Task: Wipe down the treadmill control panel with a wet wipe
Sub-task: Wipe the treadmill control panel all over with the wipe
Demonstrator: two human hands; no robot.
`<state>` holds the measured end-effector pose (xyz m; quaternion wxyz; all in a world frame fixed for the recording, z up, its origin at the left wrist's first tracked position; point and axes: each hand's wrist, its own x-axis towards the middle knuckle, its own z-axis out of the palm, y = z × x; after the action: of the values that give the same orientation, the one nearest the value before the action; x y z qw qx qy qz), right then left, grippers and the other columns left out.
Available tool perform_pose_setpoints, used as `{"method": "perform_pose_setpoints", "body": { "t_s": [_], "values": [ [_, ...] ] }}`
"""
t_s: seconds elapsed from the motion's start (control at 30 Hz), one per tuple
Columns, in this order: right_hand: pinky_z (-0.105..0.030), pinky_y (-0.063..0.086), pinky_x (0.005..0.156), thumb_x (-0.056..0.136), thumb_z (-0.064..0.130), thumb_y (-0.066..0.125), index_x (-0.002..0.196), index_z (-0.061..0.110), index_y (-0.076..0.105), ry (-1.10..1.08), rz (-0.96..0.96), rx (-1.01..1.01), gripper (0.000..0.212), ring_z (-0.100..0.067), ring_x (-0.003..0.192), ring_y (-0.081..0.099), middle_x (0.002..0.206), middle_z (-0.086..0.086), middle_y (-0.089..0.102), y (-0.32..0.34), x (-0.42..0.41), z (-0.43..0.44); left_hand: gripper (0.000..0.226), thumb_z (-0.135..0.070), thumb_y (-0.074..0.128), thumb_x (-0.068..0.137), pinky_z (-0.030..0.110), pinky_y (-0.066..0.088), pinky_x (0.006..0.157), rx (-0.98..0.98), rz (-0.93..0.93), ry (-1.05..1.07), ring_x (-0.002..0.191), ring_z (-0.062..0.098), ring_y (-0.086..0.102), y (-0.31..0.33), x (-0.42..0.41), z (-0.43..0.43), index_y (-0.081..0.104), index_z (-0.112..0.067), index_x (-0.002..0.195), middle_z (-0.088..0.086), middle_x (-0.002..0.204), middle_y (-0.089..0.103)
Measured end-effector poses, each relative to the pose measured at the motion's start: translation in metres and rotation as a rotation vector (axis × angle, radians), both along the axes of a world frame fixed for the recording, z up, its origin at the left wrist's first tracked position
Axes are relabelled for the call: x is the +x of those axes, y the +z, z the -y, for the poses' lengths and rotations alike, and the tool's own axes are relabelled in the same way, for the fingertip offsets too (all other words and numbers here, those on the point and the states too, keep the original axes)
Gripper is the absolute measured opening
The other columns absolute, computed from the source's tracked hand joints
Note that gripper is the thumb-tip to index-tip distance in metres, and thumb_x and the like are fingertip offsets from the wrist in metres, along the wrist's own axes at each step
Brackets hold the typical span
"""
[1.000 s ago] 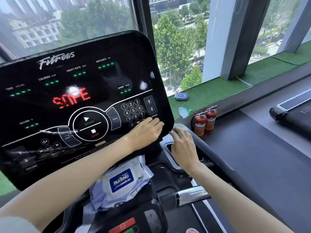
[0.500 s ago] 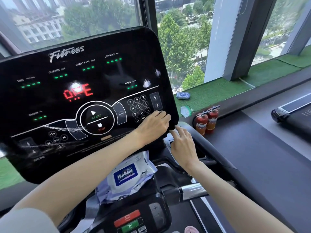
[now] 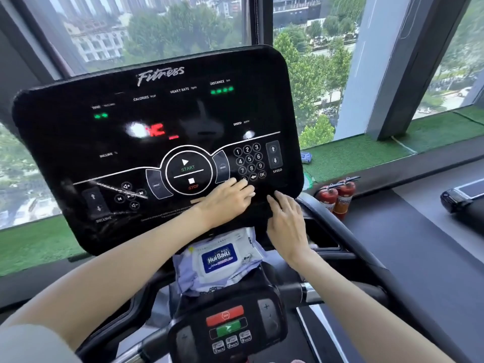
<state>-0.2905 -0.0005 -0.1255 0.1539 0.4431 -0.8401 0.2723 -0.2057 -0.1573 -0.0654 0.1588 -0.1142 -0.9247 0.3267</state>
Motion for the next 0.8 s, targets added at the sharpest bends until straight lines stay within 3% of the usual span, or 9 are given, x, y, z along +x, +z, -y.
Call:
{"method": "perform_pose_setpoints", "body": {
  "t_s": [0.17, 0.27, 0.43, 0.47, 0.57, 0.6, 0.67, 0.73, 0.8],
  "values": [
    [-0.039, 0.045, 0.092, 0.064, -0.005, 0.065, 0.111, -0.001, 0.063, 0.119, -0.062, -0.001, 0.048, -0.032, 0.108, 0.056, 0.118, -0.018, 0.059, 0.003, 0.031, 0.024, 0.048, -0.006, 0.018, 0.101, 0.030, 0.044, 0.064, 0.023, 0.021, 0.010, 0.075, 0.019, 0.051, 0.003, 0.056, 0.029, 0.065, -0.011, 0.097, 0.000, 0.081, 0.055],
    [-0.039, 0.047, 0.089, 0.066, -0.002, 0.057, 0.109, -0.002, 0.064, 0.201, -0.109, -0.008, 0.043, -0.032, 0.107, 0.057, 0.116, -0.017, 0.059, 0.002, 0.048, 0.036, 0.034, -0.001, 0.034, 0.091, 0.034, 0.049, 0.070, 0.075, -0.100, 0.095, 0.079, 0.021, 0.048, 0.023, 0.092, 0.067, 0.061, -0.010, 0.109, 0.004, 0.087, 0.055],
    [-0.039, 0.054, 0.078, 0.058, -0.002, 0.072, 0.101, -0.001, 0.067, 0.254, -0.132, 0.031, 0.043, -0.030, 0.093, 0.062, 0.103, -0.014, 0.064, 0.000, 0.063, 0.049, 0.051, 0.019, 0.053, 0.075, 0.037, 0.048, 0.060, 0.594, -0.699, 0.505, 0.081, 0.022, 0.039, 0.032, 0.129, 0.094, 0.060, -0.007, 0.119, 0.000, 0.093, 0.040],
    [-0.038, 0.054, 0.076, 0.056, -0.002, 0.073, 0.098, 0.000, 0.069, 0.253, -0.147, 0.041, 0.042, -0.029, 0.088, 0.062, 0.098, -0.012, 0.065, 0.000, 0.064, 0.051, 0.053, 0.018, 0.056, 0.073, 0.037, 0.049, 0.060, 0.593, -0.629, 0.475, 0.082, 0.021, 0.040, 0.021, 0.130, 0.084, 0.059, -0.005, 0.120, 0.001, 0.094, 0.042],
    [-0.038, 0.053, 0.073, 0.056, -0.002, 0.072, 0.092, 0.001, 0.069, 0.243, -0.177, 0.056, 0.037, -0.028, 0.080, 0.060, 0.089, -0.009, 0.065, -0.001, 0.067, 0.054, 0.052, 0.009, 0.064, 0.071, 0.029, 0.049, 0.068, 0.198, -0.051, 0.173, 0.082, 0.019, 0.045, -0.011, 0.140, 0.065, 0.057, -0.002, 0.122, 0.003, 0.094, 0.051],
    [-0.038, 0.053, 0.071, 0.056, -0.002, 0.072, 0.091, 0.001, 0.069, 0.240, -0.186, 0.058, 0.035, -0.028, 0.078, 0.059, 0.087, -0.009, 0.064, -0.001, 0.066, 0.055, 0.050, 0.007, 0.064, 0.073, 0.029, 0.050, 0.069, 0.159, 0.016, 0.140, 0.082, 0.018, 0.046, -0.008, 0.144, 0.069, 0.057, -0.003, 0.121, 0.003, 0.093, 0.053],
    [-0.035, 0.054, 0.068, 0.055, -0.004, 0.073, 0.088, 0.002, 0.070, 0.246, -0.199, 0.058, 0.034, -0.027, 0.073, 0.059, 0.082, -0.007, 0.064, 0.000, 0.064, 0.055, 0.039, 0.005, 0.061, 0.080, 0.033, 0.050, 0.069, 0.360, -0.164, 0.270, 0.080, 0.014, 0.042, 0.005, 0.148, 0.080, 0.059, -0.006, 0.117, 0.002, 0.089, 0.053],
    [-0.031, 0.053, 0.061, 0.054, -0.006, 0.074, 0.084, 0.002, 0.071, 0.249, -0.189, 0.062, 0.031, -0.025, 0.069, 0.058, 0.076, -0.006, 0.063, 0.002, 0.065, 0.055, 0.025, -0.004, 0.050, 0.091, 0.030, 0.045, 0.069, 0.777, -0.652, 0.559, 0.076, 0.010, 0.039, 0.022, 0.152, 0.088, 0.059, -0.012, 0.113, -0.003, 0.086, 0.046],
    [-0.027, 0.050, 0.051, 0.052, -0.007, 0.074, 0.077, 0.004, 0.069, 0.249, -0.180, 0.085, 0.027, -0.024, 0.066, 0.058, 0.071, -0.004, 0.061, 0.005, 0.067, 0.056, 0.039, 0.005, 0.046, 0.090, 0.029, 0.043, 0.068, 0.905, -0.920, 0.655, 0.082, 0.015, 0.040, 0.028, 0.149, 0.080, 0.052, -0.019, 0.119, -0.001, 0.092, 0.041]
  ]
}}
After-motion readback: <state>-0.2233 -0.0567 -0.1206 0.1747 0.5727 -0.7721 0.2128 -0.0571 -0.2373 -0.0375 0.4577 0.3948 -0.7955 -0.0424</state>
